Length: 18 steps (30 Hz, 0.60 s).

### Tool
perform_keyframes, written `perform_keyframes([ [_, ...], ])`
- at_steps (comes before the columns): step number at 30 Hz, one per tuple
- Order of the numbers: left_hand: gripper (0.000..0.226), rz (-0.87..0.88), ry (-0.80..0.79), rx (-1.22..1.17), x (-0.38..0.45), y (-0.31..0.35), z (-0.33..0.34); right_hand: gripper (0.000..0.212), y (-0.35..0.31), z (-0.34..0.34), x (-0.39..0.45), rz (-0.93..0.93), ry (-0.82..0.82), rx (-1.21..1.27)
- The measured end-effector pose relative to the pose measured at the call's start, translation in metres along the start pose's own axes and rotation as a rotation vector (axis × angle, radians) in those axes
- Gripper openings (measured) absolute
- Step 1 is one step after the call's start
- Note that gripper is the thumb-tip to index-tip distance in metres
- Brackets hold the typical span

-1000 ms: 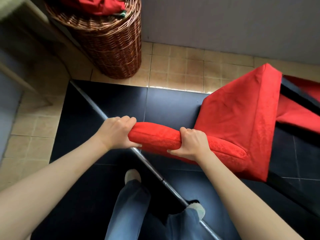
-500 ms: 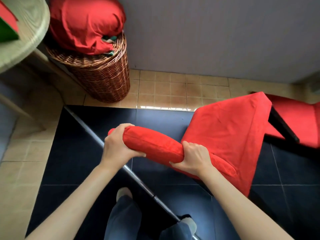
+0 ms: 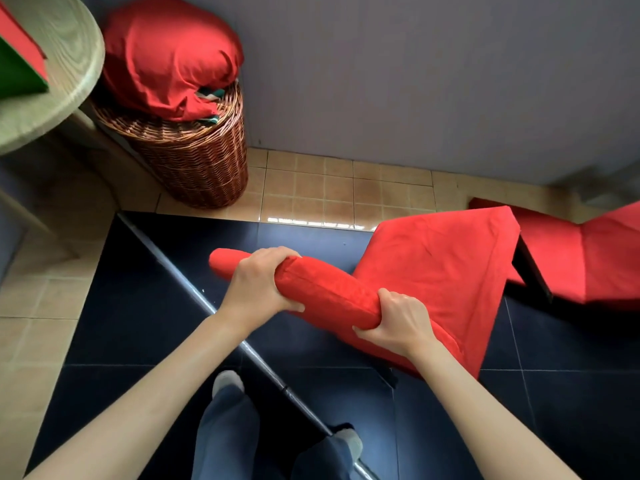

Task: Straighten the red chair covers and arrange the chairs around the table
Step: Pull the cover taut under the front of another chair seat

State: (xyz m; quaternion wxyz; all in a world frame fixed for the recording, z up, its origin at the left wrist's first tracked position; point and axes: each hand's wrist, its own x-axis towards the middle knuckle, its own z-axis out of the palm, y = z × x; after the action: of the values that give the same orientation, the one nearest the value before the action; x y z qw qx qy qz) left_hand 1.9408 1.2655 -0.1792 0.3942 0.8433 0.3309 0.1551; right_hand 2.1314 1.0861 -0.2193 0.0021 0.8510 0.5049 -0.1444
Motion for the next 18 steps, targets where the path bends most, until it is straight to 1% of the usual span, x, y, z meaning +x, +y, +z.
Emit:
perform_keyframes([
  [3, 0.082, 0.031, -0.109, -0.046, -0.002, 0.010, 0.000, 0.055, 0.015, -0.007, -0.020, -0.001, 0.027, -0.011],
  [5, 0.084, -0.048, -0.201, -0.091, -0.004, 0.015, 0.000, 0.055, 0.019, -0.010, -0.030, -0.005, -0.001, -0.039],
  [6, 0.081, -0.094, -0.221, -0.117, -0.005, 0.018, 0.001, 0.055, 0.021, -0.011, -0.034, -0.005, -0.012, -0.046],
  [9, 0.074, -0.139, -0.230, -0.133, -0.006, 0.033, 0.004, 0.055, 0.028, -0.016, -0.039, -0.004, 0.007, -0.051],
  [15, 0.070, -0.027, -0.241, -0.011, -0.009, 0.083, 0.011, 0.054, 0.057, -0.030, -0.066, 0.031, 0.057, 0.006],
  [18, 0.069, 0.019, -0.250, 0.074, -0.014, 0.106, 0.018, 0.055, 0.068, -0.032, -0.085, 0.112, 0.087, 0.084],
])
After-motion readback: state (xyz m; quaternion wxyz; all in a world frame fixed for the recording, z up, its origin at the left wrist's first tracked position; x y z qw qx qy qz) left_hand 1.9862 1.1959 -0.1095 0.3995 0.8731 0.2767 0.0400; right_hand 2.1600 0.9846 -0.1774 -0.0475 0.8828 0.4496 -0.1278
